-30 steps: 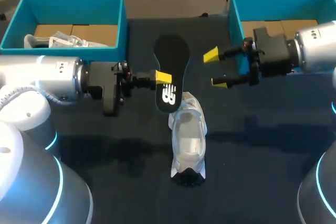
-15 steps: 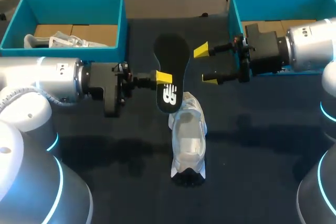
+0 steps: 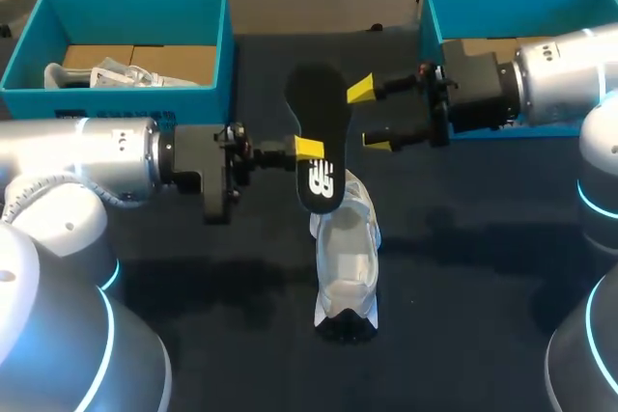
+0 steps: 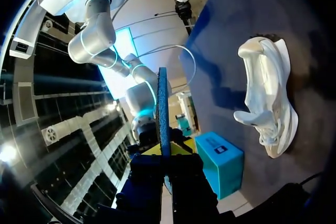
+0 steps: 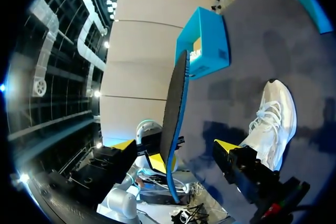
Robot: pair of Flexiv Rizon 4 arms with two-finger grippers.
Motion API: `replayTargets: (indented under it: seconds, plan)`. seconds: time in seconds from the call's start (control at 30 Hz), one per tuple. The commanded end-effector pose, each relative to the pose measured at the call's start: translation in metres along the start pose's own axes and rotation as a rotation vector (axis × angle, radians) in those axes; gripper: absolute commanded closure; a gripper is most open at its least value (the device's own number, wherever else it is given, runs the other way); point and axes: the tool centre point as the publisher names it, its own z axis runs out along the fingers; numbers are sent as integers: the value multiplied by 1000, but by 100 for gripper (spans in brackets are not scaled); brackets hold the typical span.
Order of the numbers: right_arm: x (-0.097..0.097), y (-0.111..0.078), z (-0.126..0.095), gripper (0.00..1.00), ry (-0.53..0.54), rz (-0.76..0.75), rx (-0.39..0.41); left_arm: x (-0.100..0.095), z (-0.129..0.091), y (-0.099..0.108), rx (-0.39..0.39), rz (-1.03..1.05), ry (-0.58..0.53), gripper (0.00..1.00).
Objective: Take the shoe out of the shoebox, open the shoe tongue, remove and reinsert the insole, then place the shoe into the shoebox
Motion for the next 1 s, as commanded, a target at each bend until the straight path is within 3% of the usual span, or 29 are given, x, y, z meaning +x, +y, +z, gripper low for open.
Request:
replayTargets:
  seconds: [0.03,0.27,0.3,0.37,1.0]
  plan:
    - [-1,5,8,9,-1,10,3,0,1,-3,-7,3,1,100]
    - [3,5,13,26,-1,27,7,0,1,-3,-7,3,1,100]
    - [3,5,14,34,-3,29,8,0,1,-3,-7,3,1,100]
    - [4,5,18,39,-3,41,16,0,1,-3,-7,3,1,100]
    - [5,4,35,53,-17,79,40,0,1,-3,-7,3,1,100]
